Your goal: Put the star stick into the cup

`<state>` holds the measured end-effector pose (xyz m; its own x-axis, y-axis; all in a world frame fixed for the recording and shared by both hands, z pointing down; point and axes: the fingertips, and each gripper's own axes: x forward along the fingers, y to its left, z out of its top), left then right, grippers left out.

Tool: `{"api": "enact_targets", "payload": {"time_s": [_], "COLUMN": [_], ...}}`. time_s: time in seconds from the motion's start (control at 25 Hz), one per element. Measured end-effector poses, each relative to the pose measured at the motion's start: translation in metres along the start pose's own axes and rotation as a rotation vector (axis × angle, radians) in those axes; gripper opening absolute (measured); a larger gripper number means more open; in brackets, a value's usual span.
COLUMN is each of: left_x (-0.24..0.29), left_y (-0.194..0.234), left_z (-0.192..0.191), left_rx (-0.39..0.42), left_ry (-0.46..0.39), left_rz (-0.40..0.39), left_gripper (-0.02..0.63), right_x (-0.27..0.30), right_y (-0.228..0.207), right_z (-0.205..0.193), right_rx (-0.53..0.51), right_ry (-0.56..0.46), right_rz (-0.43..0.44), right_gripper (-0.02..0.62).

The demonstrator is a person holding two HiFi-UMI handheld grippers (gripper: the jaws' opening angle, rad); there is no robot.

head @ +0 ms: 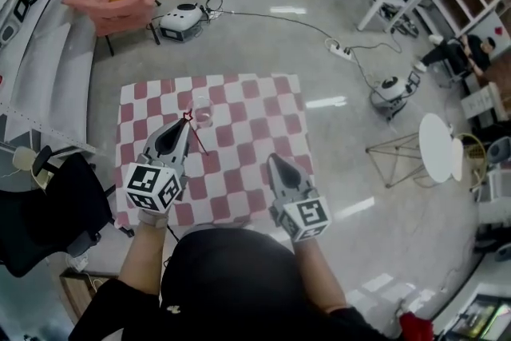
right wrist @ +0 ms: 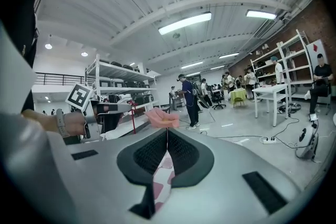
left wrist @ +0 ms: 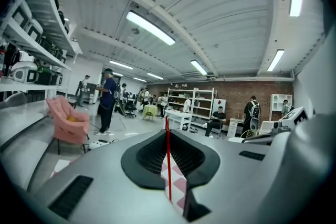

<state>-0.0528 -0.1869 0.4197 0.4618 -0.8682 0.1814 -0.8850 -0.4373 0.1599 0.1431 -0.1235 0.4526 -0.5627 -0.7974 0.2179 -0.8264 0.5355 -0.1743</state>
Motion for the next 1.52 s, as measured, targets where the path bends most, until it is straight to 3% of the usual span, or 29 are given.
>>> {"api": "enact_targets", "payload": {"time_s": [0.28, 0.72, 1.52], "left_x": [0.032, 0.089, 0.14], "left_y": [0.039, 0.089, 0.121], "left_z": [0.022, 0.011, -0.08], "left_rx": [0.006, -0.036, -0.062], "left_ry": [-0.041, -0.035, 0.102], "left_rz": [-0.016, -0.047, -0.072], "left_gripper": [0.055, 0.055, 0.055], "right_x": [0.034, 0.062, 0.094], "right_y": [0.012, 0.006, -0.008], "right_z": [0.018, 0.008, -0.022], "right_rx": [-0.019, -0.029, 0.001], "right_ry": [0.009, 0.089, 0.187], "right_rz": [-0.003, -0.077, -0.175], "right_gripper": [0.017, 0.017, 0.018]}}
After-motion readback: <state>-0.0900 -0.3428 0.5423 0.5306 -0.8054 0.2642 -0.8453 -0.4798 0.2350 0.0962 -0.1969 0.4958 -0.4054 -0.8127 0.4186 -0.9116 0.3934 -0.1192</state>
